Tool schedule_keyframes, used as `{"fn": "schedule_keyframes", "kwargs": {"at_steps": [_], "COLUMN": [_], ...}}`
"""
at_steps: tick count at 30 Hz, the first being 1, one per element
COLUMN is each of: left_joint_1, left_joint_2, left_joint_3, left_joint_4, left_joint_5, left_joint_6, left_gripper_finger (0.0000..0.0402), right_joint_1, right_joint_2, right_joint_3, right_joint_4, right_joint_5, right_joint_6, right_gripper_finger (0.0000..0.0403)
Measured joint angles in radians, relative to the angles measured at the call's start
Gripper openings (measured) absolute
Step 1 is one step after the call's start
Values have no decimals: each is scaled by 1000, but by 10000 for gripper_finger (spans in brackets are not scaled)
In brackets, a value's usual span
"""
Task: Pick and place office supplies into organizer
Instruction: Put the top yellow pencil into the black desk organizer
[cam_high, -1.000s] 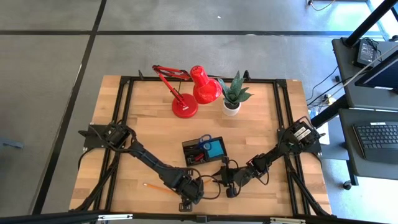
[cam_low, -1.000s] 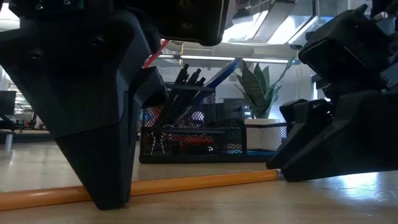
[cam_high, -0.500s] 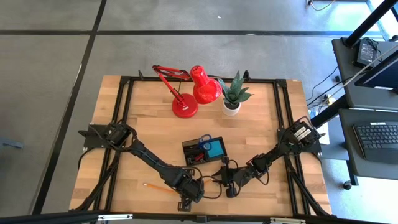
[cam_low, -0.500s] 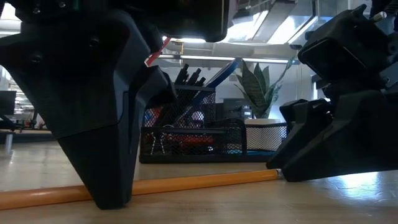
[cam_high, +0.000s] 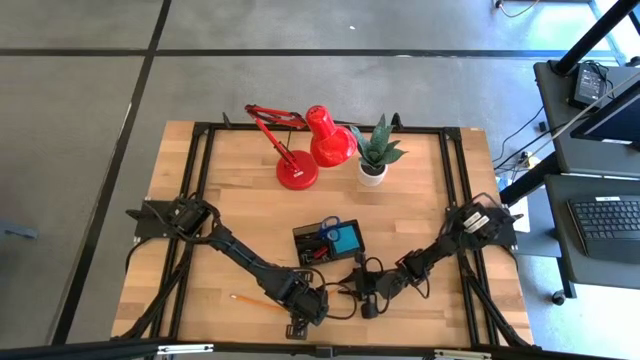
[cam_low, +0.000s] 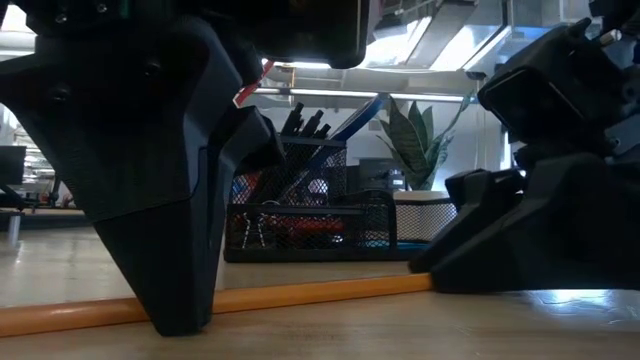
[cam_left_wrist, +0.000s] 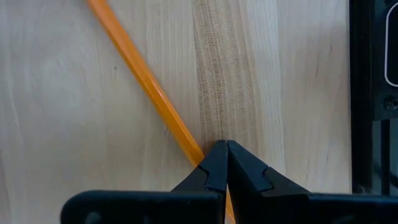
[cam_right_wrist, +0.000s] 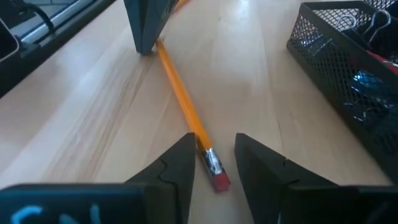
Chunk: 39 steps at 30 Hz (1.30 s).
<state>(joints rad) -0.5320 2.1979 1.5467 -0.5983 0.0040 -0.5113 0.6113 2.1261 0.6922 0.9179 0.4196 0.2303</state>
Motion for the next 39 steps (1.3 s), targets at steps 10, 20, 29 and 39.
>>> {"fn": "schedule_keyframes", "kwargs": {"at_steps": [10, 20, 29, 39], "left_joint_1": [1, 1, 2, 2], "left_joint_2": [0, 0, 0, -3], "left_joint_3": [0, 0, 0, -1], "left_joint_4": [1, 0, 0, 0], "left_joint_5": [14, 16, 18, 31], "left_joint_6": [0, 1, 1, 1], "left_gripper_finger": [3, 2, 3, 3], "right_joint_1": [1, 1, -2, -2], "right_joint_2": [7, 1, 0, -1], "right_joint_3": [1, 5, 2, 2], "right_joint_4": [-6, -61, -62, -62], "right_joint_5": [17, 9, 1, -22], "right_joint_6": [11, 47, 49, 55], "right_gripper_finger": [119, 119, 58, 33]}}
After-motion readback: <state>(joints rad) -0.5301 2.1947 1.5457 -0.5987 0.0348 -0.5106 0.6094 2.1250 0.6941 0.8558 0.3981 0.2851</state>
